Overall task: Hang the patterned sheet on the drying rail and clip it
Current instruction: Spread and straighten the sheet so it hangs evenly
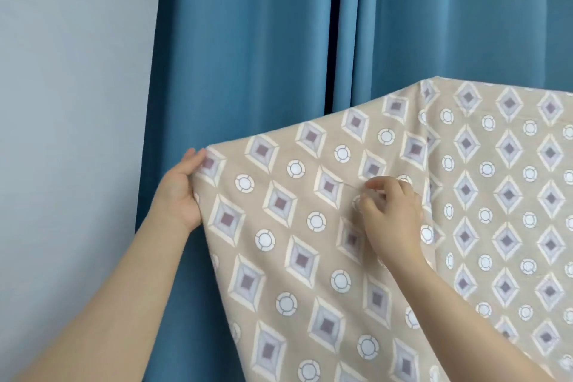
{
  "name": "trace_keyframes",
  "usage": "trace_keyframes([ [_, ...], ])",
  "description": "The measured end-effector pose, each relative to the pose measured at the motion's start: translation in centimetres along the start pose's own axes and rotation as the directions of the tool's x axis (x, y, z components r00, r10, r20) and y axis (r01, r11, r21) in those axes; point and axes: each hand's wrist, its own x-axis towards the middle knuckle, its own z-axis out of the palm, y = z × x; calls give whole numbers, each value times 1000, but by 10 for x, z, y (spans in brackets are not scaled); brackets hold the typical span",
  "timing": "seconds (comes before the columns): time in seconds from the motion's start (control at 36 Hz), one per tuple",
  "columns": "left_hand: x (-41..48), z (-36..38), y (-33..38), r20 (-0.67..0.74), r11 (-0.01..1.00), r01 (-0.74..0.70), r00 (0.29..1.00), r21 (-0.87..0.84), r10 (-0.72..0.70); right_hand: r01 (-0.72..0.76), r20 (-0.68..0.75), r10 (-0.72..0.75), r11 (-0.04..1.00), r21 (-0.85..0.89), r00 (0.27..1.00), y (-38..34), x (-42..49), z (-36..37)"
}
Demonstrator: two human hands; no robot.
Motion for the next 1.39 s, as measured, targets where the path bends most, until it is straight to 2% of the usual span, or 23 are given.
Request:
trace_keyframes([
  [0.03,2,4,3,-14,999,-35,999,-21,35,3,4,-3,1000,0,1000,0,0,1],
  [0.06,3,5,3,-10,999,-35,999,35,35,7,6,-7,1000,-8,1000,0,0,1],
  [0.11,0,9,-1,40,973,95,994,210,-106,14,11,-13,999,-31,1000,-1,1,2],
  [0.14,-1,11,-2,55,959,108,990,263,-127,14,19,-13,999,-38,1000,-1,1,1],
  [0.25,10,14,14,-31,979,-127,991,160,133,30,38,-29,999,-27,999,-5,4,2],
  [0.28,11,15,16,-14,971,-129,991,202,134,39,42,-39,999,-16,998,-6,5,3],
  [0.36,20,15,14,67,925,-34,998,379,10,68,62,-66,997,-36,996,-7,11,7],
  [0.5,28,22,40,21,945,-181,983,272,182,80,95,-77,996,-25,992,-10,21,14],
  [0.69,33,23,70,49,932,-233,972,278,228,106,90,-108,994,28,990,-23,29,20],
  [0.78,32,25,79,84,891,-253,967,376,240,113,105,-115,993,27,988,-30,29,24],
  [0.83,41,29,81,33,824,-319,938,469,345,139,109,-140,990,19,984,-35,30,29],
  [0.89,48,43,83,-50,763,-447,848,467,527,155,122,-157,988,20,980,-39,29,35],
  [0.94,54,55,84,-6,725,-542,799,426,601,174,126,-176,984,33,976,-41,30,40],
  [0.97,58,58,83,67,711,-534,818,457,571,172,122,-175,984,39,977,-41,32,42],
  [1.03,62,56,76,232,703,-417,908,576,349,148,109,-153,988,52,982,-38,34,41],
  [1.06,64,51,73,255,680,-370,929,633,267,136,109,-141,989,53,984,-36,35,40],
  [1.08,65,46,70,235,653,-373,927,659,292,126,116,-131,991,51,985,-33,34,39],
  [1.14,65,37,70,146,627,-478,850,615,505,124,119,-130,991,59,984,-27,32,36],
  [1.17,65,33,71,117,635,-521,817,571,565,126,116,-134,990,67,984,-25,30,36],
  [1.22,64,26,67,136,621,-534,810,573,571,119,113,-127,990,79,985,-23,27,33],
  [1.28,63,20,62,139,619,-496,835,609,533,117,120,-125,991,69,985,-21,25,30],
  [1.33,63,18,62,79,699,-461,860,546,504,120,132,-127,991,57,983,-19,23,27],
  [1.39,63,19,69,37,735,-435,872,520,489,122,150,-130,991,62,980,-19,22,25],
])
